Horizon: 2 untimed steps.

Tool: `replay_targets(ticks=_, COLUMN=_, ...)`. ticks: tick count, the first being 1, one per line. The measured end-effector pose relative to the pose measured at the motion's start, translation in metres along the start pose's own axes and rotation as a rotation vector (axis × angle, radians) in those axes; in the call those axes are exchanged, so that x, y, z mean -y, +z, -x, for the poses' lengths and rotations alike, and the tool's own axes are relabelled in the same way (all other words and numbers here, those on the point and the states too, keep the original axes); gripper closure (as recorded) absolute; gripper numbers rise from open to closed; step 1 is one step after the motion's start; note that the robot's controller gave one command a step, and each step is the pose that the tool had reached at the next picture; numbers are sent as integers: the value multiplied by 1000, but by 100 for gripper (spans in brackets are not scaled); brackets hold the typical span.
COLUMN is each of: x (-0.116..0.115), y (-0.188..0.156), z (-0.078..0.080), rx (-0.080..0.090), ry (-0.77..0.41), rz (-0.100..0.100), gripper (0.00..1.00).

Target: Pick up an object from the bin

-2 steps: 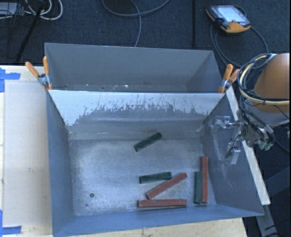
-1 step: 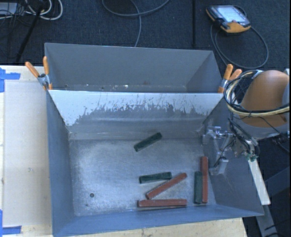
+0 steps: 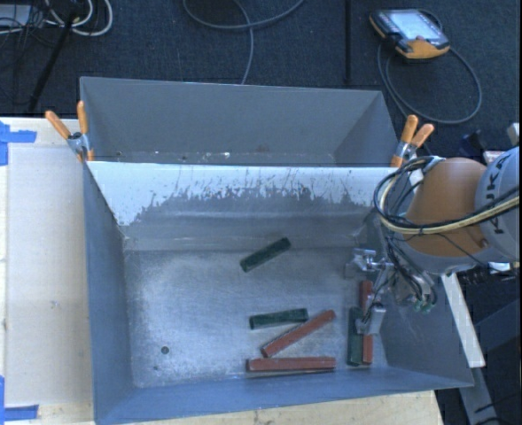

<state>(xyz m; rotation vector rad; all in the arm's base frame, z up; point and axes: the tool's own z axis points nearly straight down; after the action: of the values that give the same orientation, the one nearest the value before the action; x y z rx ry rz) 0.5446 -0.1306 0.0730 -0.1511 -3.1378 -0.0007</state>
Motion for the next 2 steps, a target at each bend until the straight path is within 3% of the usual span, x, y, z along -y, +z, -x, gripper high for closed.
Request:
replay_targets(ticks=1, x=-5, y=3, z=30, rx=-2, ry=56, rz=0, gripper=0)
replay_targets(ticks=2, x=-52, y=0, z=-6, rx=1, ry=-32, rz=-1, gripper=0)
